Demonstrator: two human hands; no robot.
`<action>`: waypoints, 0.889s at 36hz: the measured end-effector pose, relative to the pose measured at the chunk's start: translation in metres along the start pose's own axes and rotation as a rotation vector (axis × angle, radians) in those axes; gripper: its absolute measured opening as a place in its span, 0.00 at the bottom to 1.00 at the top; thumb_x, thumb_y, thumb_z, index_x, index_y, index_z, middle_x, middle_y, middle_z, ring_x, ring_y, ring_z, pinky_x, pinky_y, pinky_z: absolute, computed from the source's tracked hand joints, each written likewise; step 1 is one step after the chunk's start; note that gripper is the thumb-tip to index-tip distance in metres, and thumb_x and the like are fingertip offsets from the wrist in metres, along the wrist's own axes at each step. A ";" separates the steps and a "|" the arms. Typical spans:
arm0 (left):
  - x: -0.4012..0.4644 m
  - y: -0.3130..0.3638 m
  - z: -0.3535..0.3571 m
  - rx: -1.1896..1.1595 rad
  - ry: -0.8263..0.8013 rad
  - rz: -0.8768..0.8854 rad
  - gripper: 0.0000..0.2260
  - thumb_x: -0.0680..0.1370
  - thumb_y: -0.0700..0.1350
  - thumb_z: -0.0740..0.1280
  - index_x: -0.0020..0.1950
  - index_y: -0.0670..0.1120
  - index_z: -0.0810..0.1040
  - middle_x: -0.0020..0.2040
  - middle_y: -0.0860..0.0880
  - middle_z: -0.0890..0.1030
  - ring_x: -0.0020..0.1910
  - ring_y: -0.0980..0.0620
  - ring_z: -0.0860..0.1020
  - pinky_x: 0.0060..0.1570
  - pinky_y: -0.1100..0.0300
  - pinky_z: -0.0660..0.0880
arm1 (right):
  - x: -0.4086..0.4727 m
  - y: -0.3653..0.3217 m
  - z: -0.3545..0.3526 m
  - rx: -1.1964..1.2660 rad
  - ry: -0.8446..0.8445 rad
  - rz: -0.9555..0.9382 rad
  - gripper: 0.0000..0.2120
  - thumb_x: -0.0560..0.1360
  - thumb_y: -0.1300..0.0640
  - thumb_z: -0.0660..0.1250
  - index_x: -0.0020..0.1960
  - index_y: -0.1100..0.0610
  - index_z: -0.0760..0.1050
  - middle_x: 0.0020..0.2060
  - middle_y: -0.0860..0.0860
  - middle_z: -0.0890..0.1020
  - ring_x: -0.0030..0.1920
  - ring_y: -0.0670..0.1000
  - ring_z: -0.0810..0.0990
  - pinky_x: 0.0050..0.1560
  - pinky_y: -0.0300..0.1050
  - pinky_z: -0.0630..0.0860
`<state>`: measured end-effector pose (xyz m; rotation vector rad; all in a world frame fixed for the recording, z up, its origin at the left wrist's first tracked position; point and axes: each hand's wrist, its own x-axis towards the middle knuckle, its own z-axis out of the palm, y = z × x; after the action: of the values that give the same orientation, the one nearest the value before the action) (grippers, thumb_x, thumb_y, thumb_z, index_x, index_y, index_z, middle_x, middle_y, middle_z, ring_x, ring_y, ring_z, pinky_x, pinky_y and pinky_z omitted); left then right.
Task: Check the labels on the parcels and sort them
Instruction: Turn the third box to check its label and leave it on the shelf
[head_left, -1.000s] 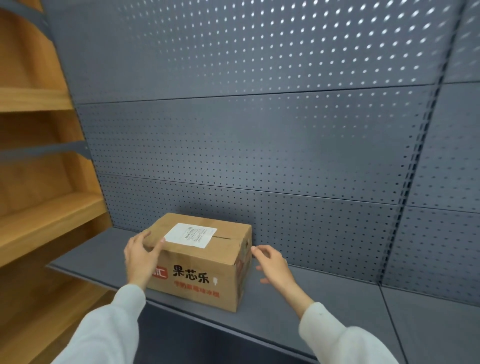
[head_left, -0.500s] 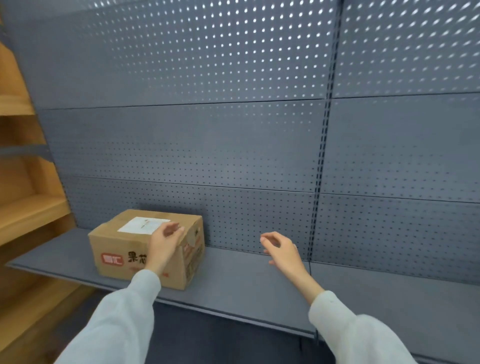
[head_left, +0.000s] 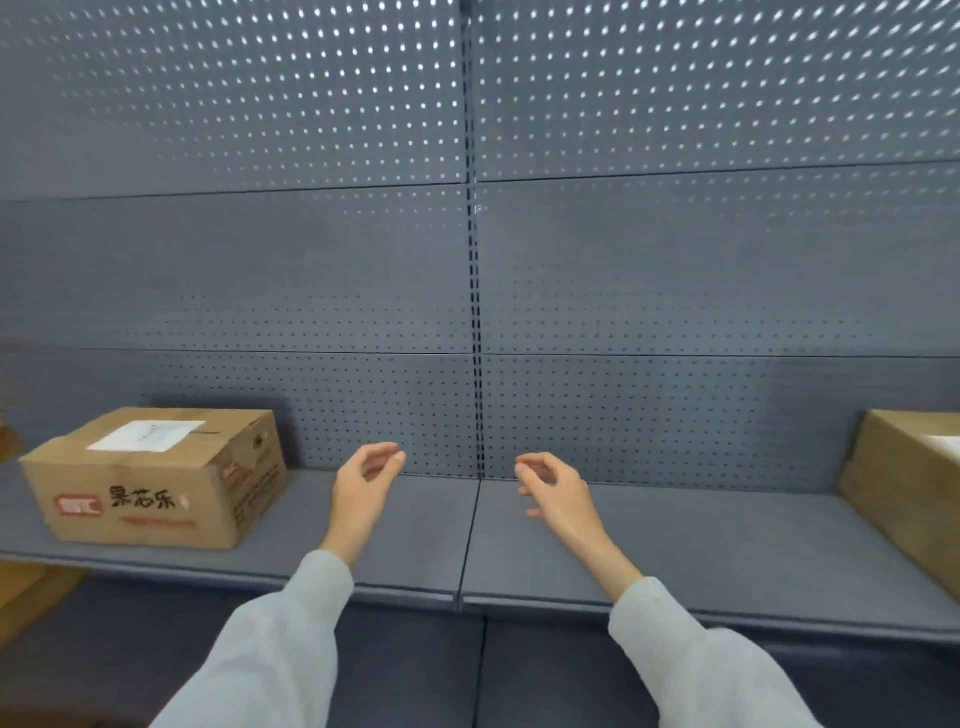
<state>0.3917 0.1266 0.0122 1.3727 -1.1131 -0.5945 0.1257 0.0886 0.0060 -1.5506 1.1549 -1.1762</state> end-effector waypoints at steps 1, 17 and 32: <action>-0.003 0.003 0.007 0.003 -0.026 0.005 0.07 0.80 0.47 0.72 0.57 0.50 0.83 0.55 0.54 0.85 0.57 0.56 0.82 0.63 0.47 0.78 | -0.003 0.002 -0.009 -0.006 0.006 0.001 0.07 0.81 0.50 0.67 0.57 0.48 0.80 0.53 0.44 0.84 0.50 0.47 0.85 0.44 0.45 0.84; -0.021 0.014 0.110 0.003 -0.315 0.039 0.04 0.81 0.46 0.70 0.56 0.52 0.82 0.54 0.54 0.85 0.57 0.54 0.82 0.61 0.49 0.79 | -0.037 0.020 -0.112 -0.095 0.188 0.024 0.05 0.81 0.51 0.67 0.54 0.49 0.81 0.51 0.46 0.85 0.45 0.46 0.86 0.42 0.45 0.84; -0.064 0.040 0.259 -0.237 -0.504 -0.050 0.07 0.83 0.39 0.65 0.56 0.49 0.80 0.54 0.47 0.86 0.57 0.49 0.83 0.51 0.55 0.80 | -0.106 0.031 -0.266 -0.100 0.518 0.118 0.06 0.82 0.55 0.66 0.56 0.53 0.81 0.50 0.52 0.86 0.45 0.51 0.86 0.38 0.45 0.82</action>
<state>0.1286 0.0699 -0.0080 1.0730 -1.3553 -1.1139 -0.1532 0.1607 0.0081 -1.2581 1.6378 -1.5065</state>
